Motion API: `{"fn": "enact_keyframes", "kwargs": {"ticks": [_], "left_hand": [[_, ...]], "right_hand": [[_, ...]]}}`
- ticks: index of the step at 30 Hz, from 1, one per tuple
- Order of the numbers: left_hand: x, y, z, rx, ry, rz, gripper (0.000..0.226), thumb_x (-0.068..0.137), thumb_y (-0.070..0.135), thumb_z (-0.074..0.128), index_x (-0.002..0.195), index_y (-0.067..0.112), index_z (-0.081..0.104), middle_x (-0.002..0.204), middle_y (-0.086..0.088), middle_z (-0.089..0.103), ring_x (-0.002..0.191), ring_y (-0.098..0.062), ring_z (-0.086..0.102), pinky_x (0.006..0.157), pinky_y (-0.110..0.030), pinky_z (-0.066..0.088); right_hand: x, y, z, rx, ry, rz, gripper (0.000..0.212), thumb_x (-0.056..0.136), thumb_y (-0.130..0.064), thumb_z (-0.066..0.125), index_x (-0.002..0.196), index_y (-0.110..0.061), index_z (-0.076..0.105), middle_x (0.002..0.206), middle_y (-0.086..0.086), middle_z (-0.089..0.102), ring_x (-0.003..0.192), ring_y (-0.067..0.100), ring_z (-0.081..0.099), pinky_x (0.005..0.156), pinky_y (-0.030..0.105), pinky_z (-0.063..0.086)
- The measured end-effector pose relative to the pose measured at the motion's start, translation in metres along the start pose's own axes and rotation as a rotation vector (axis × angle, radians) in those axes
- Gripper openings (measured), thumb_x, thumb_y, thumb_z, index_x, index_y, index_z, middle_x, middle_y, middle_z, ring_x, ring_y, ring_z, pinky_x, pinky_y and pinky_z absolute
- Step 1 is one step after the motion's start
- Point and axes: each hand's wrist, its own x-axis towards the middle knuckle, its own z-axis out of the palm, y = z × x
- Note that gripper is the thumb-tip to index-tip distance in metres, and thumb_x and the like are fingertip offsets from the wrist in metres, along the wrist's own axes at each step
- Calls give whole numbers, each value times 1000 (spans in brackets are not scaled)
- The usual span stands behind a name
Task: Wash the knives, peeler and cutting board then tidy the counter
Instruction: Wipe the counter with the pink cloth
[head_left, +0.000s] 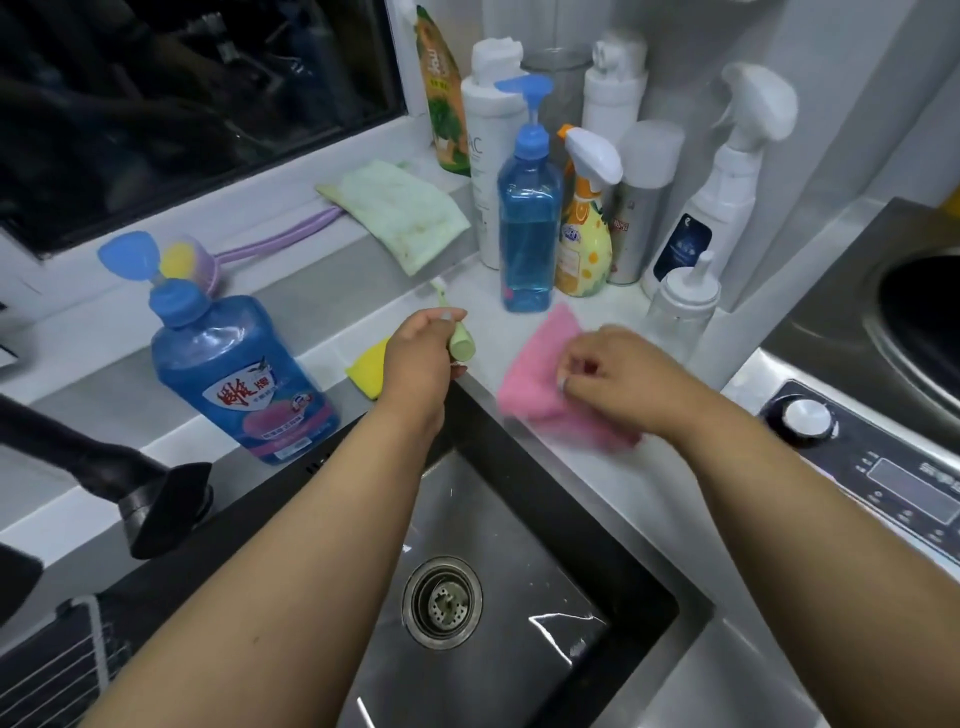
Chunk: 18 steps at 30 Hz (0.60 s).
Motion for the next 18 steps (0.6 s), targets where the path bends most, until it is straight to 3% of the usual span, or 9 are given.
{"fn": "enact_keyframes", "kwargs": {"ticks": [2, 4, 6, 7, 12, 18], "left_hand": [[-3, -4, -4, 3, 2, -7, 26, 96, 12, 47, 82, 22, 66, 81, 1, 58, 72, -12, 53, 64, -25, 47], [-6, -9, -8, 8, 6, -14, 26, 96, 12, 47, 81, 22, 66, 80, 2, 59, 71, -11, 54, 63, -24, 47], [-7, -13, -10, 5, 11, -18, 27, 96, 12, 47, 80, 23, 66, 79, 4, 59, 71, -10, 54, 63, -24, 46], [-7, -15, -12, 6, 9, -12, 27, 97, 13, 47, 81, 23, 66, 79, 5, 59, 71, -10, 54, 64, -25, 47], [-5, -19, -20, -5, -13, 40, 24, 97, 13, 48, 84, 20, 67, 82, 2, 61, 71, -9, 54, 63, -21, 47], [10, -27, -31, 13, -18, 107, 22, 96, 9, 50, 86, 17, 68, 89, -6, 63, 74, -13, 54, 60, -19, 46]], "right_hand": [[-3, 10, 30, -115, -49, 80, 46, 87, -49, 42, 117, -18, 60, 118, 5, 61, 110, 25, 51, 95, 38, 43], [-3, 17, 67, -233, -156, 178, 65, 95, -55, 31, 149, -20, 27, 154, 9, 29, 140, 30, 26, 115, 43, 24], [0, 19, 98, -355, -242, 209, 76, 94, -63, 20, 152, -24, -7, 160, 10, -8, 147, 32, -8, 119, 49, 2], [6, 18, 108, -398, -243, 213, 79, 92, -67, 17, 151, -25, -14, 159, 11, -16, 145, 33, -16, 118, 51, -3], [49, 4, 124, -470, -219, 190, 85, 87, -74, 13, 150, -26, -18, 158, 13, -18, 144, 35, -18, 116, 55, -8], [111, 0, 130, -452, -224, 151, 75, 92, -65, 9, 151, -23, -13, 158, 11, -16, 145, 32, -17, 117, 54, -6]]}}
